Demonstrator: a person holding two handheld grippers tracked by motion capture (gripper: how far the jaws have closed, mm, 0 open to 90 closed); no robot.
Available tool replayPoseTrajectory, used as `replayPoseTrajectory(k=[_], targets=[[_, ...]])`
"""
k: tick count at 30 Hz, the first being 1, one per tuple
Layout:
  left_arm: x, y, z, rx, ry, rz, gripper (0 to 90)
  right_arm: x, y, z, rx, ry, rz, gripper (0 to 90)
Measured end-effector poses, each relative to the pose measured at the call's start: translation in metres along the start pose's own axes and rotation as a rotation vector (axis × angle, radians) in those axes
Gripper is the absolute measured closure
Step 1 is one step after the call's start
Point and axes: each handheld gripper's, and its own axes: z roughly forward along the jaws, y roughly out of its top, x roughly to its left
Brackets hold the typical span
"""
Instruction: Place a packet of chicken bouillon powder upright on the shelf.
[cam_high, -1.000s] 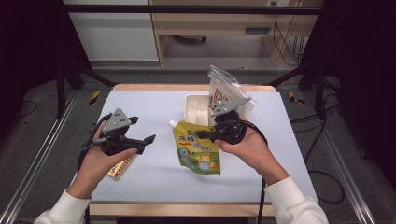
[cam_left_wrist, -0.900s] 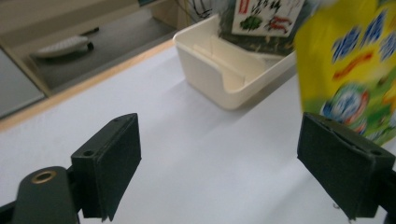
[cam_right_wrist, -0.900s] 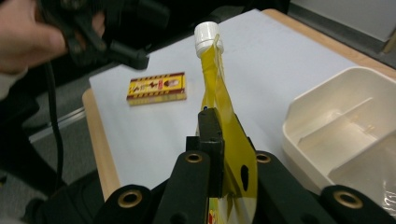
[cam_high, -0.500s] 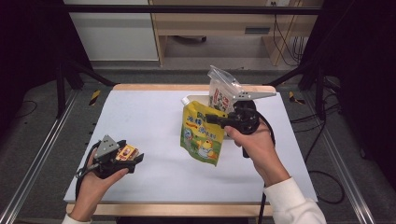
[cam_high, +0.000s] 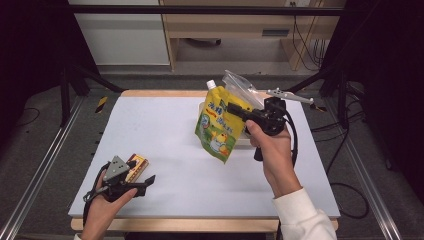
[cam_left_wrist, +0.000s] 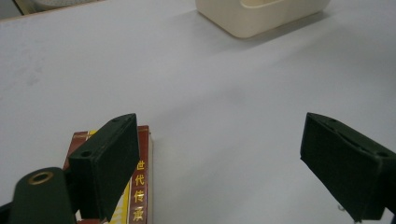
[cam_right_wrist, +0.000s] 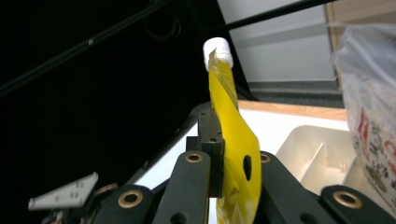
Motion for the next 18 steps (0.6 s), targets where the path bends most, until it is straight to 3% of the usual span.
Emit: replayPoseTrajectory(k=[8, 11, 18], targets=[[0.005, -0.002, 0.000, -0.005, 0.012, -0.018, 11.5, -0.001, 0.009, 0.005, -0.059, -0.028, 0.016, 90.0], [0.004, -0.002, 0.000, -0.001, 0.011, -0.010, 11.5, -0.002, 0.011, 0.010, -0.076, -0.049, 0.011, 90.0], [0.001, -0.002, 0.001, 0.003, -0.001, 0.005, 11.4, -0.008, 0.013, 0.023, -0.138, -0.043, -0.002, 90.0]])
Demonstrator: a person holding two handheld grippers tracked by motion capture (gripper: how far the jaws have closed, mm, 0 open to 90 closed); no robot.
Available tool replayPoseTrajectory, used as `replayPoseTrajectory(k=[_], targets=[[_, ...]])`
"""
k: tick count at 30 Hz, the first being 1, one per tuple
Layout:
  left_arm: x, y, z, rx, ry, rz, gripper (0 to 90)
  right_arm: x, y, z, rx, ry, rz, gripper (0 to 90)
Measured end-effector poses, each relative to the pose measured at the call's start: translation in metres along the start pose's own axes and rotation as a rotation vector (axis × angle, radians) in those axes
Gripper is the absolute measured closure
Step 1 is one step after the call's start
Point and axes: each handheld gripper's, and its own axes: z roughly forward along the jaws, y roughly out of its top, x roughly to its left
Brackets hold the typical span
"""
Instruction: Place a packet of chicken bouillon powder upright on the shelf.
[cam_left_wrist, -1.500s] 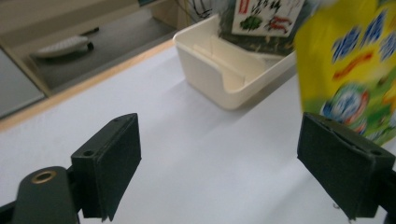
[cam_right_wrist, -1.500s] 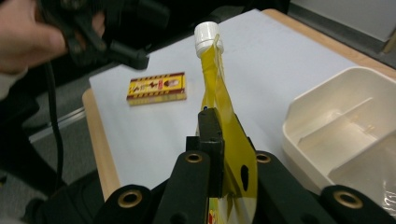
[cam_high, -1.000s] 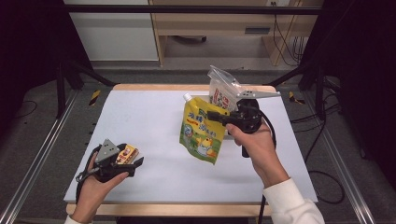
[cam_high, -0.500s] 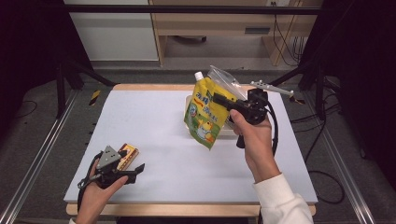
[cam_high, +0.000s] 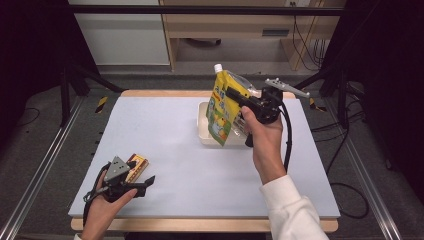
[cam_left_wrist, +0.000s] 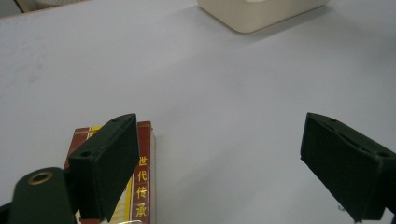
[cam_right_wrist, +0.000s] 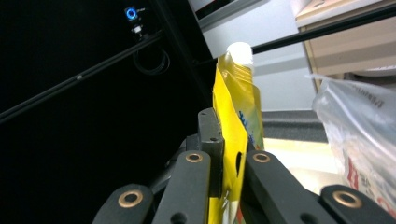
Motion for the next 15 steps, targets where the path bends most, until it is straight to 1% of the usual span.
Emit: replayPoseTrajectory(k=[3, 5, 7, 11, 15], targets=[[0.001, 0.000, -0.001, -0.001, 0.002, 0.007, 11.4, -0.002, 0.002, 0.007, 0.002, -0.004, 0.000, 90.0], [0.001, 0.000, -0.001, -0.002, -0.002, 0.003, 11.4, -0.004, 0.003, 0.010, 0.004, -0.021, -0.027, 90.0], [0.001, 0.000, -0.001, 0.000, -0.003, 0.005, 11.4, -0.005, 0.003, 0.014, 0.013, -0.037, -0.030, 90.0], [0.001, 0.000, -0.001, 0.001, -0.004, 0.007, 11.4, -0.009, 0.001, 0.021, 0.024, -0.054, -0.035, 90.0], [0.001, 0.000, -0.001, 0.000, -0.007, 0.007, 11.4, -0.011, -0.001, 0.027, 0.021, -0.098, -0.061, 90.0]])
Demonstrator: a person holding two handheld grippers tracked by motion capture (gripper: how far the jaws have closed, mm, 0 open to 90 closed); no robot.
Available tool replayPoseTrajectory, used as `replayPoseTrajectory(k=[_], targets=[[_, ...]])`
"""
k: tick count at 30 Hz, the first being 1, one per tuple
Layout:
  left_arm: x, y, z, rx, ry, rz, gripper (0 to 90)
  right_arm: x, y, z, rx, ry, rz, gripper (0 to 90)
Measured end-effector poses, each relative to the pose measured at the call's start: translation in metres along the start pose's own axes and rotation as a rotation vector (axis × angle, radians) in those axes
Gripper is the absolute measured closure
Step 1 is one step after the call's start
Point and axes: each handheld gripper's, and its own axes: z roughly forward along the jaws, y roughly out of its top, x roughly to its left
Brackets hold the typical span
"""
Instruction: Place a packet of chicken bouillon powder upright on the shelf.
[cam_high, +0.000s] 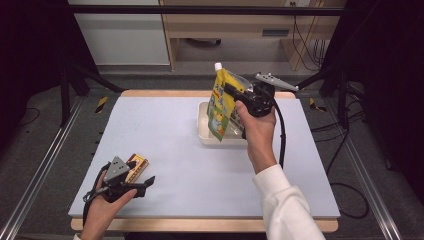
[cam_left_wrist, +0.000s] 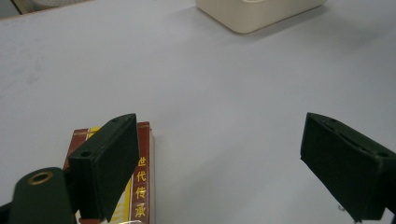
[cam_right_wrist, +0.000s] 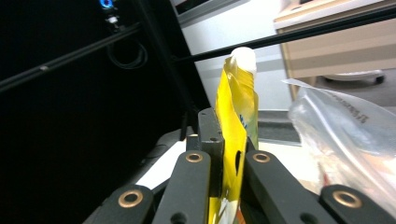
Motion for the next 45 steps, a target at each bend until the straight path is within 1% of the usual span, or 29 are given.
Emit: replayPoseTrajectory(k=[4, 6, 9, 10, 12, 13, 23, 30, 33, 36, 40, 45], targets=[[0.000, 0.000, 0.000, 0.001, -0.003, -0.001, 11.4, -0.002, -0.002, 0.006, 0.000, -0.040, -0.016, 90.0], [0.000, 0.000, 0.000, 0.001, -0.003, 0.001, 11.4, -0.003, -0.003, 0.009, 0.002, -0.053, -0.016, 90.0], [0.000, 0.000, 0.000, 0.002, -0.007, 0.001, 11.4, -0.005, -0.004, 0.013, -0.004, -0.078, -0.027, 90.0], [0.000, 0.000, 0.000, 0.003, -0.008, 0.002, 11.4, -0.006, -0.005, 0.015, -0.009, -0.094, -0.038, 90.0], [-0.001, 0.000, 0.000, 0.002, -0.011, 0.001, 11.4, -0.007, -0.006, 0.018, -0.012, -0.100, -0.042, 90.0], [-0.001, 0.000, 0.000, 0.002, -0.011, 0.002, 11.4, -0.007, -0.006, 0.020, -0.012, -0.110, -0.047, 90.0], [-0.001, 0.000, 0.000, 0.003, -0.023, 0.002, 11.4, -0.016, -0.014, 0.045, 0.001, -0.190, -0.104, 90.0], [-0.002, 0.001, -0.001, 0.001, -0.023, 0.017, 11.5, -0.020, -0.019, 0.056, -0.005, -0.207, -0.113, 90.0], [-0.003, 0.001, -0.001, 0.001, -0.024, 0.019, 11.5, -0.019, -0.021, 0.058, -0.011, -0.219, -0.124, 90.0], [-0.003, 0.001, -0.001, 0.003, -0.026, 0.027, 11.5, -0.017, -0.024, 0.060, -0.012, -0.236, -0.162, 90.0], [-0.004, 0.001, -0.001, 0.004, -0.025, 0.031, 11.5, -0.017, -0.026, 0.061, -0.023, -0.245, -0.179, 90.0], [-0.004, 0.001, -0.001, 0.006, -0.025, 0.032, 11.6, -0.018, -0.027, 0.058, -0.031, -0.251, -0.171, 90.0]])
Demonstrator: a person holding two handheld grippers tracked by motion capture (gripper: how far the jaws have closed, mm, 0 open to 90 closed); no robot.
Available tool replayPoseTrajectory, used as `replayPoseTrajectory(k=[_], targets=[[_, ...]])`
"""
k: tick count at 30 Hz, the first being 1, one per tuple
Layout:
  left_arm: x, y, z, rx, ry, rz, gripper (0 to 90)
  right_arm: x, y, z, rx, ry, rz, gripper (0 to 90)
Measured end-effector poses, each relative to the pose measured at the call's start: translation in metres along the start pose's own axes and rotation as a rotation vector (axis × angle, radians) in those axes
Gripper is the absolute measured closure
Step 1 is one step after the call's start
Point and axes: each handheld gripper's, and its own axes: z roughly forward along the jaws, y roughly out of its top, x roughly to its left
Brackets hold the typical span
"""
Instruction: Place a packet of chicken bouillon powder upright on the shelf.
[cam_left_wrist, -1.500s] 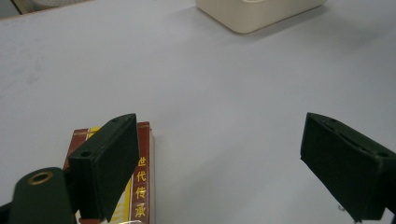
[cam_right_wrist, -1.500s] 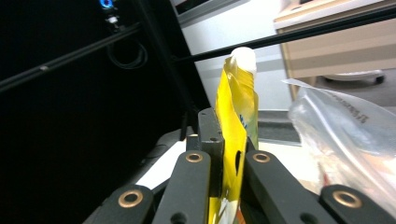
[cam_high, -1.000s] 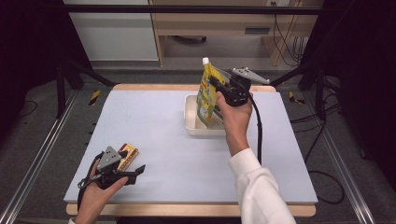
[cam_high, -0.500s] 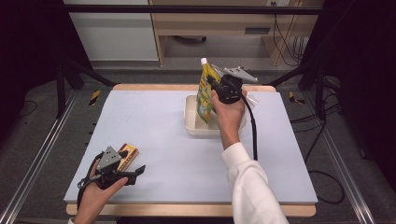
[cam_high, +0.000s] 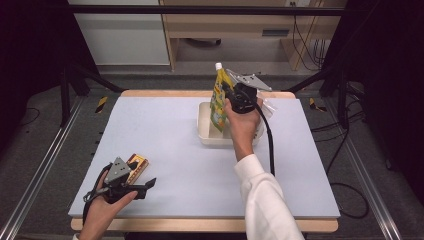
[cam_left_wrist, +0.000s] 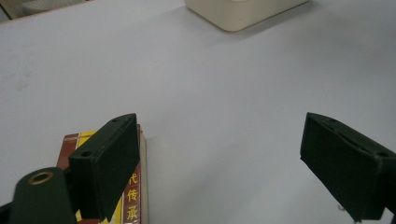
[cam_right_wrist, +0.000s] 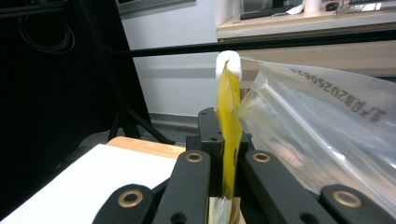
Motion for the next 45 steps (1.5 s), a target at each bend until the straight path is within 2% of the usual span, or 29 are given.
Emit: replayPoseTrajectory(k=[10, 30, 35, 41, 45], targets=[[-0.001, 0.000, 0.000, -0.001, -0.001, 0.003, 11.6, -0.001, -0.003, 0.003, 0.011, -0.001, -0.011, 90.0], [-0.003, 0.000, 0.003, 0.019, -0.008, 0.030, 11.7, -0.007, -0.023, 0.012, -0.023, 0.003, -0.035, 90.0], [-0.003, 0.000, 0.003, 0.019, -0.008, 0.032, 11.7, -0.006, -0.023, 0.013, -0.034, -0.001, -0.045, 90.0], [-0.003, -0.001, 0.004, 0.023, -0.009, 0.034, 11.7, -0.004, -0.022, 0.017, -0.065, -0.005, -0.078, 90.0], [-0.004, -0.001, 0.005, 0.025, -0.012, 0.035, 11.7, 0.001, -0.029, 0.018, -0.090, -0.007, -0.120, 90.0]])
